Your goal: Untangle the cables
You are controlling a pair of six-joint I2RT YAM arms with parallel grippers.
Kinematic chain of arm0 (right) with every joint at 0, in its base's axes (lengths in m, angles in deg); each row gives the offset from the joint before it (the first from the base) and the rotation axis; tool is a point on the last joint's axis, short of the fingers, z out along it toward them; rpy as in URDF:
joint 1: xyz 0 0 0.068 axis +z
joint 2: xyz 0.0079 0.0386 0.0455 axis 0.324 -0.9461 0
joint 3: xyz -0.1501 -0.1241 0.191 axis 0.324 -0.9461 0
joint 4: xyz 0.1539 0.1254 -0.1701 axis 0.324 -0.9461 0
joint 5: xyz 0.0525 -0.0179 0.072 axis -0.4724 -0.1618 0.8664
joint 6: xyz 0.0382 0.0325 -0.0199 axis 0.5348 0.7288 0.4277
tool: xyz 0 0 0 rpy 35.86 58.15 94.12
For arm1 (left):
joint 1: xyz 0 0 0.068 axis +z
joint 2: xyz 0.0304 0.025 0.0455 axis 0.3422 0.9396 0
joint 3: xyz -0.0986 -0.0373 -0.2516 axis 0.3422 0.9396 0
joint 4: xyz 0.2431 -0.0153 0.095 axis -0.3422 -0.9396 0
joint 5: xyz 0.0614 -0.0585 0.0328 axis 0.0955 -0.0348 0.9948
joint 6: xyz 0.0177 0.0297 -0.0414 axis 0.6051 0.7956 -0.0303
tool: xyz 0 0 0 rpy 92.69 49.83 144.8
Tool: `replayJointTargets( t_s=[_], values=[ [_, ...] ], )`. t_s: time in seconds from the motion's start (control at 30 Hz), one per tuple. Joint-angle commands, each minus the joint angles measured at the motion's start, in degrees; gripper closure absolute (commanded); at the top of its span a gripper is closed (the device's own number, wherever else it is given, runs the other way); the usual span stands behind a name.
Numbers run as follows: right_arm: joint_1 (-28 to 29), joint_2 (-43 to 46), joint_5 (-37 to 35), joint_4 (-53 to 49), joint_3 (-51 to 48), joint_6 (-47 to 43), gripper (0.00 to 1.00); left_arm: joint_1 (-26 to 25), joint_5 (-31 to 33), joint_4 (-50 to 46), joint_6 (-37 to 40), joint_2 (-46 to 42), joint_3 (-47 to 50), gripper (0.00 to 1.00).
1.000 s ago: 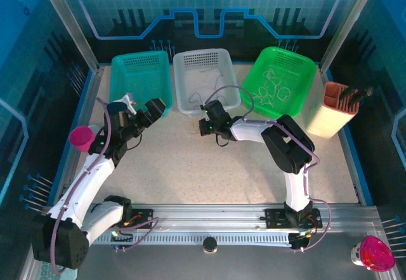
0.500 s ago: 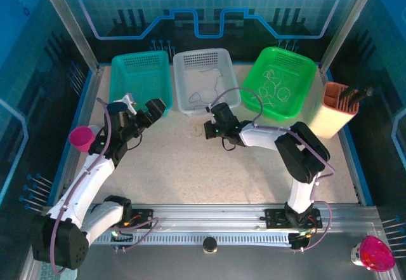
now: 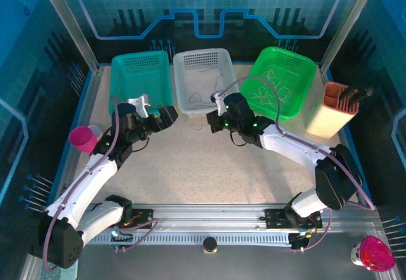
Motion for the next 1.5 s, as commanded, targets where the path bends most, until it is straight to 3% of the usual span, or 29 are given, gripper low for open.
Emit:
replayJointTargets(
  t_s=[0.0, 0.27, 0.53, 0.87, 1.13, 1.47],
  values=[
    [-0.33, 3.43, 3.53, -5.35, 3.19, -4.44, 1.0, -2.12, -3.25, 0.49, 8.65, 0.76, -3.64, 0.08],
    [-0.25, 7.34, 8.91, -9.32, 6.3, -8.71, 1.0, -6.83, -5.33, -4.74, 18.94, 6.24, -12.02, 0.22],
    [0.33, 9.11, 10.64, -10.53, 7.4, -10.03, 1.0, -10.31, -6.76, -4.99, 21.79, 13.56, -16.73, 0.31],
    [-0.59, 9.36, 9.41, -9.41, 9.29, -9.51, 1.0, -14.55, -7.28, 2.46, 19.52, 15.44, -11.51, 0.53],
    [-2.13, 9.37, 10.63, -7.26, 10.81, -7.36, 1.0, -15.62, -6.89, 6.41, 17.02, 15.78, -6.58, 0.58],
    [-3.5, 10.4, 11.82, -5.45, 10.86, -4.71, 1.0, -15.65, -6.29, 9.46, 15.3, 15.73, -3.75, 1.0]
  ],
)
